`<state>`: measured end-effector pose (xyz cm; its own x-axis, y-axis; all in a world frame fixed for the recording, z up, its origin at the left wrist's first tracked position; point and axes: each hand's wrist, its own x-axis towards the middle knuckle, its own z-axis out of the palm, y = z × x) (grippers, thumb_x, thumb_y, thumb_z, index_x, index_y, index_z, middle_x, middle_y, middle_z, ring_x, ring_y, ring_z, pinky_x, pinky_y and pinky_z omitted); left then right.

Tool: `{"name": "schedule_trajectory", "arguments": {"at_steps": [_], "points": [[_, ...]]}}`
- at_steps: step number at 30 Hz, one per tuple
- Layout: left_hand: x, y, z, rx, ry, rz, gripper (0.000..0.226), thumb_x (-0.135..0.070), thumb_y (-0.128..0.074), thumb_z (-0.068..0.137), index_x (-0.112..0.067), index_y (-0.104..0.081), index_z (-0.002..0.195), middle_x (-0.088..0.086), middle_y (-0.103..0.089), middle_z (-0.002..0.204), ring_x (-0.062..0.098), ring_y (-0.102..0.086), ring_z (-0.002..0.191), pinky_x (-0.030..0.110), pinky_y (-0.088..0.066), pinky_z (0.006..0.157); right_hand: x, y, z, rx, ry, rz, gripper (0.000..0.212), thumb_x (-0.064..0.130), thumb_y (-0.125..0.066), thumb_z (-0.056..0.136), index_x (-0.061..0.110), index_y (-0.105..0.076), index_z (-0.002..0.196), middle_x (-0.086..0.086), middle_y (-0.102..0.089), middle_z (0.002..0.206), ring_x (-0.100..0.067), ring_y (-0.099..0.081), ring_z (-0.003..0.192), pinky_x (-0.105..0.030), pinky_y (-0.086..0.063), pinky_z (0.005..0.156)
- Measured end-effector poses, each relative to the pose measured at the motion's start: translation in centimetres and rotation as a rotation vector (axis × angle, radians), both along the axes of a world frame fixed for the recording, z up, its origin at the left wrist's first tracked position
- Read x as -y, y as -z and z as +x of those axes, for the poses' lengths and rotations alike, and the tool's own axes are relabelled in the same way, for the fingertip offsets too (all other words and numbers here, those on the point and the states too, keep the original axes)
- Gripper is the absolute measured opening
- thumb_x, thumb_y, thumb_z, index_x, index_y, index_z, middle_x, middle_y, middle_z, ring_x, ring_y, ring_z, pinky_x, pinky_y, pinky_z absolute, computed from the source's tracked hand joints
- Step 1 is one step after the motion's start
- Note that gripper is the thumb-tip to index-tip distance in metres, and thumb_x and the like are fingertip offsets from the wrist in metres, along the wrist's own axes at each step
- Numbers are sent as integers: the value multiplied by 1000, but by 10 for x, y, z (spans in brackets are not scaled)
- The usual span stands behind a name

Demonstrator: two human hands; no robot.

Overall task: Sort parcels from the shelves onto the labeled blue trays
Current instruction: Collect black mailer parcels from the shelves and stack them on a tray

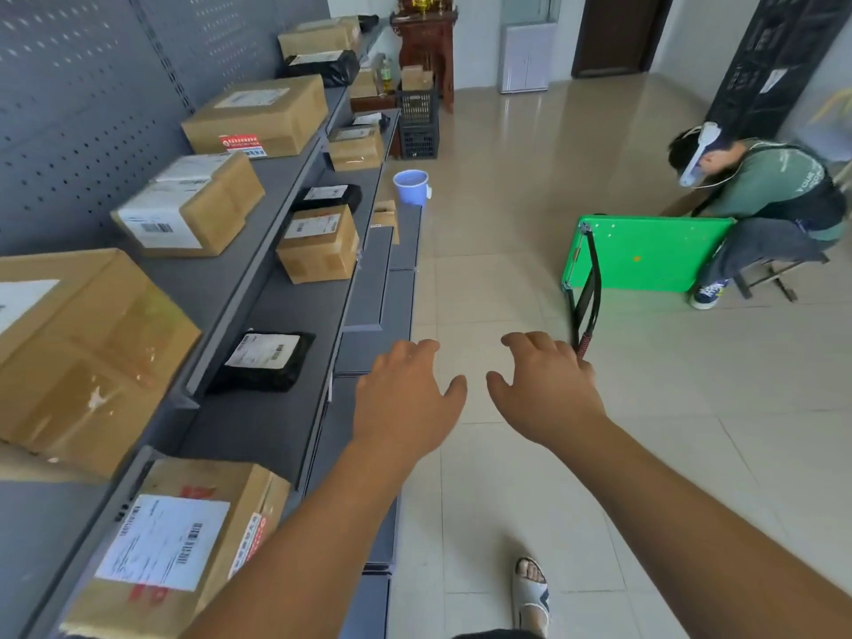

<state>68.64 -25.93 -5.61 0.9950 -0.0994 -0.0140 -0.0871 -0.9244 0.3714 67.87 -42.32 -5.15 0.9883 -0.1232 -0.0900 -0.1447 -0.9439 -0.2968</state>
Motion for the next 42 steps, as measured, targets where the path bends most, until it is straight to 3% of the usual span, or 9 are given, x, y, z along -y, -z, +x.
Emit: {"name": "schedule_trajectory", "arguments": {"at_steps": [11, 18, 31, 42], "points": [[89, 1, 134, -1, -109, 65, 56, -53, -51, 97, -26, -45, 146, 0, -49, 144, 25, -46, 132, 44, -40, 104, 85, 0, 155, 9, -169, -7, 51, 45, -50, 97, 25, -46, 145, -1, -52, 143, -29, -47, 131, -46, -37, 105], [97, 10, 193, -50, -203, 97, 49, -48, -52, 97, -23, -51, 140, 2, -53, 141, 26, -46, 130, 42, -42, 99, 96, 9, 230, -15, -238, 47, 51, 43, -50, 98, 25, -45, 146, -2, -52, 143, -29, -47, 130, -45, -38, 104], [26, 37, 327, -110, -339, 31, 47, -41, -49, 101, -23, -45, 145, 1, -49, 145, 26, -48, 128, 40, -42, 97, 18, 28, 383, -65, -420, 34, 47, 42, -51, 99, 19, -50, 140, -6, -55, 135, -30, -52, 120, -41, -44, 96], [-44, 68, 378, -191, -553, 3, 34, -42, -51, 98, -24, -54, 127, 3, -55, 129, 27, -52, 119, 41, -45, 89, -75, 54, 480, -118, -645, 40, 46, 39, -51, 100, 15, -51, 139, -10, -55, 136, -33, -52, 121, -42, -47, 98]]}}
